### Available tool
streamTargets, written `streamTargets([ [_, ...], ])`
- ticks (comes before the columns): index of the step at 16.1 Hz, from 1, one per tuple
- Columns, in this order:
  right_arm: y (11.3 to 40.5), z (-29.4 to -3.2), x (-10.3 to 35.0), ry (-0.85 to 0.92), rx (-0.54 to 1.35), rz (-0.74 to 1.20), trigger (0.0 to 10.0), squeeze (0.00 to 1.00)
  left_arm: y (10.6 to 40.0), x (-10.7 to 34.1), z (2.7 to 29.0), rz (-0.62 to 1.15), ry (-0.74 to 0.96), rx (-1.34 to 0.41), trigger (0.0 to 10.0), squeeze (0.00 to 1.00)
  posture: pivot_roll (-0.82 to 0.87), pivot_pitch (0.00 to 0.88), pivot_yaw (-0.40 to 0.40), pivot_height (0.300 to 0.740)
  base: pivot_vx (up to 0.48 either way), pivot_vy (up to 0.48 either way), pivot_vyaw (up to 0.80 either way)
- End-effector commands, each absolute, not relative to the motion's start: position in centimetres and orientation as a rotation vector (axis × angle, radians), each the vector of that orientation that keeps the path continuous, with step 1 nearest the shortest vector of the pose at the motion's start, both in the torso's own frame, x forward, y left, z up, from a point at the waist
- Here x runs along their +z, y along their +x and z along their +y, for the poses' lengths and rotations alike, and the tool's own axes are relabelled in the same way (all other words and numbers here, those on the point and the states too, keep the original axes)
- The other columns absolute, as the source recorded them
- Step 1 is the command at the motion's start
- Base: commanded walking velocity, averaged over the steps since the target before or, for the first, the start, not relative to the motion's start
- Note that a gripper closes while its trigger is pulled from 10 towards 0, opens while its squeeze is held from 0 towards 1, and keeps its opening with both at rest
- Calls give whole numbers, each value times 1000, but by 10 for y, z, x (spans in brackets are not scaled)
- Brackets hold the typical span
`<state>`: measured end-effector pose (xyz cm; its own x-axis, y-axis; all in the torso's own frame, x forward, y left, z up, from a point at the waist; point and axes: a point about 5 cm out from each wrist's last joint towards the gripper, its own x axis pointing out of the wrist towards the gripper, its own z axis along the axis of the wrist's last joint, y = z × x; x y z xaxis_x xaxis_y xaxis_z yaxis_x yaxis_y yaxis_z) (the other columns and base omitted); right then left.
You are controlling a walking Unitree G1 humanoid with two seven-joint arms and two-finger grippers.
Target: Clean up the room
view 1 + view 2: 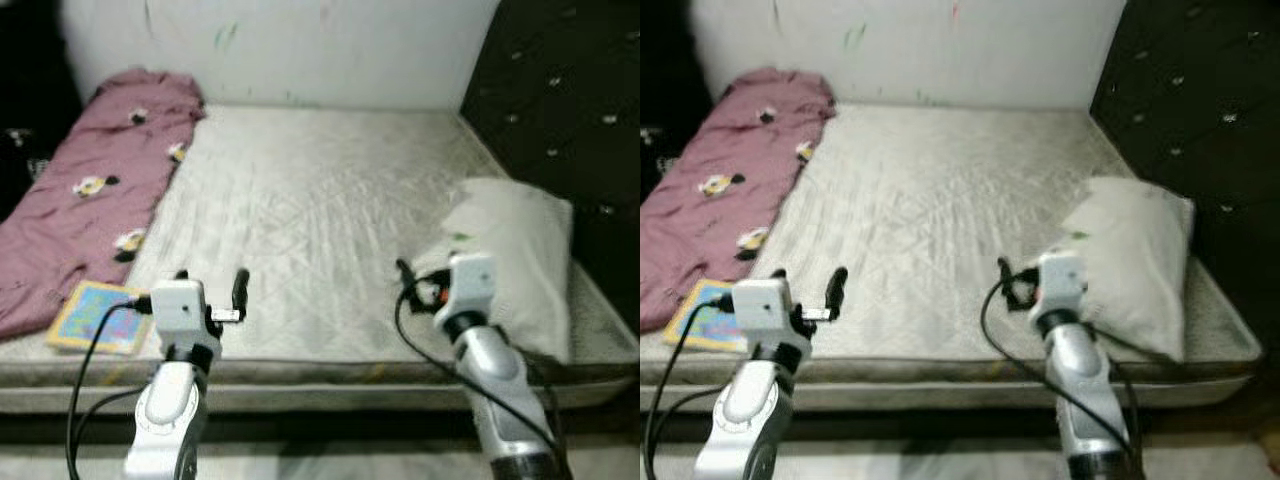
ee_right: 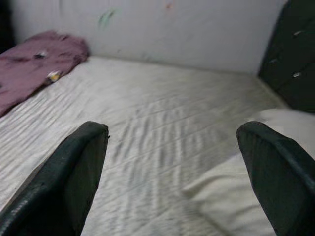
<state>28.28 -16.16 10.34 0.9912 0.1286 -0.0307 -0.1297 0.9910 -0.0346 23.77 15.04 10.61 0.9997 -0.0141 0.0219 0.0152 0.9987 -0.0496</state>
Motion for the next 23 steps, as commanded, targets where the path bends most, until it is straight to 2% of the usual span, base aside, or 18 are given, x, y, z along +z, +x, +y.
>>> streamTargets([
  [1,284,-154,106,-26,154,19,10000,0,236,107,158,-25,-45,7,10000,0,-76,0,-28,740,0,0,0],
  [5,284,-154,106,-28,155,19,10000,0,236,109,154,-47,-53,-31,10000,0,-76,0,-28,740,0,0,0],
  [17,284,-154,106,-25,155,23,10000,0,235,109,154,-51,-56,-46,10000,0,-76,0,-27,740,268,0,0],
  [21,284,-155,106,-25,151,23,10000,0,236,108,154,-38,-54,-38,10000,0,-76,0,-28,740,139,0,-739],
  [23,285,-155,106,-27,151,24,10000,0,237,105,156,-17,-50,-10,10000,0,-74,0,-30,740,0,0,0],
])
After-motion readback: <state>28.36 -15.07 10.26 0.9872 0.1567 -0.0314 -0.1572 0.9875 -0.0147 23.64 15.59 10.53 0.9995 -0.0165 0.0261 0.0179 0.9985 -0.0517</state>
